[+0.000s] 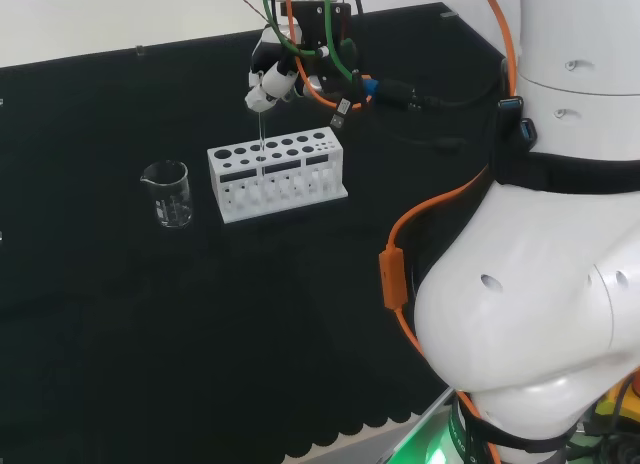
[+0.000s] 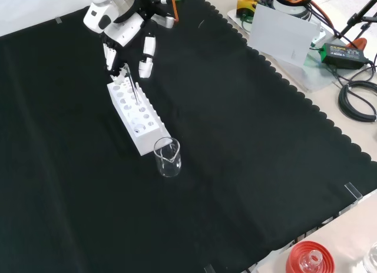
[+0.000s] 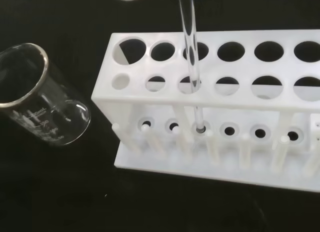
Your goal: Take the glass rod from the white test tube rack.
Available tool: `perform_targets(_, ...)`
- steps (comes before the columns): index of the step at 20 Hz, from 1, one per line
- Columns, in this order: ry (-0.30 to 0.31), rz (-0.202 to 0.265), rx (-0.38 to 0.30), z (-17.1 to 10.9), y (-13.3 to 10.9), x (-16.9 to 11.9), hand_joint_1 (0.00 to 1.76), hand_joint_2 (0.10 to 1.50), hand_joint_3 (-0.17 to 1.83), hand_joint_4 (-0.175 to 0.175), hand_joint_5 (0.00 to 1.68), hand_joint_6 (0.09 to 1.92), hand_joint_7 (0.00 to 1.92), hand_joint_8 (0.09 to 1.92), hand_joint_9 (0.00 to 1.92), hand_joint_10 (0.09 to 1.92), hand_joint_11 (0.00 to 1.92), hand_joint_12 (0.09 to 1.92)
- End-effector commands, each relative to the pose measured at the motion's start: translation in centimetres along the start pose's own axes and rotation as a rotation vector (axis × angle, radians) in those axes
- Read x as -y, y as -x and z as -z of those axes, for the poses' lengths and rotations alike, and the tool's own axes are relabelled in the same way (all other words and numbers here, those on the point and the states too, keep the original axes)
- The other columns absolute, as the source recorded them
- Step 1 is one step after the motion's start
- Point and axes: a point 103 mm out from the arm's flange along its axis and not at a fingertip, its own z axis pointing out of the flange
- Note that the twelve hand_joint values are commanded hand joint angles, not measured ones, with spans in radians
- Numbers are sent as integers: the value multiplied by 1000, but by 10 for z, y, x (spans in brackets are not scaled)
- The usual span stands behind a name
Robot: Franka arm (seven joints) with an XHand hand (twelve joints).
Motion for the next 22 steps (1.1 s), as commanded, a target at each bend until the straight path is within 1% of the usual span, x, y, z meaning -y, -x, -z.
perform_targets(1, 25, 0, 15, -3, 1, -4, 964, 1007, -175, -175, 688, 795, 802, 816, 1120, 643, 1114, 1122)
perform_targets(4, 33, 4, 17, -5, 2, -7, 1011, 1025, -175, -175, 763, 765, 851, 798, 1208, 577, 1217, 1059)
perform_targets(7, 42, 8, 20, -5, 2, -11, 1036, 1034, -175, -175, 790, 752, 881, 790, 1262, 531, 1284, 1010)
perform_targets(10, 58, 7, 37, -4, 1, -13, 1090, 1047, -175, -175, 826, 734, 930, 779, 1345, 465, 1390, 917)
perform_targets(12, 79, 3, 50, -3, 0, -14, 1145, 1063, -175, -175, 865, 708, 996, 751, 1417, 392, 1469, 838)
perform_targets(14, 118, 3, 56, 0, -2, -14, 1165, 1100, -91, -175, 956, 866, 1114, 705, 1493, 322, 1544, 756)
perform_targets(15, 140, 2, 55, 2, -3, -14, 1212, 1092, -66, -175, 969, 884, 1175, 700, 1527, 287, 1552, 711)
perform_targets(16, 166, 5, 57, 3, -5, -13, 1251, 1081, -54, -175, 981, 872, 1222, 691, 1559, 261, 1550, 675)
perform_targets(17, 191, 6, 59, 5, -6, -12, 1319, 1057, -60, -175, 1001, 792, 1238, 652, 1560, 269, 1538, 646)
perform_targets(19, 226, 8, 86, 8, -9, -10, 1321, 1057, -73, -175, 1045, 723, 1292, 647, 1618, 299, 1552, 590)
perform_targets(20, 236, 10, 105, 9, -10, -9, 1316, 1059, -77, -175, 1060, 699, 1302, 660, 1644, 312, 1562, 578)
perform_targets(22, 243, 10, 115, 11, -12, -7, 1314, 1082, -142, -175, 1103, 632, 1327, 651, 1678, 327, 1583, 556)
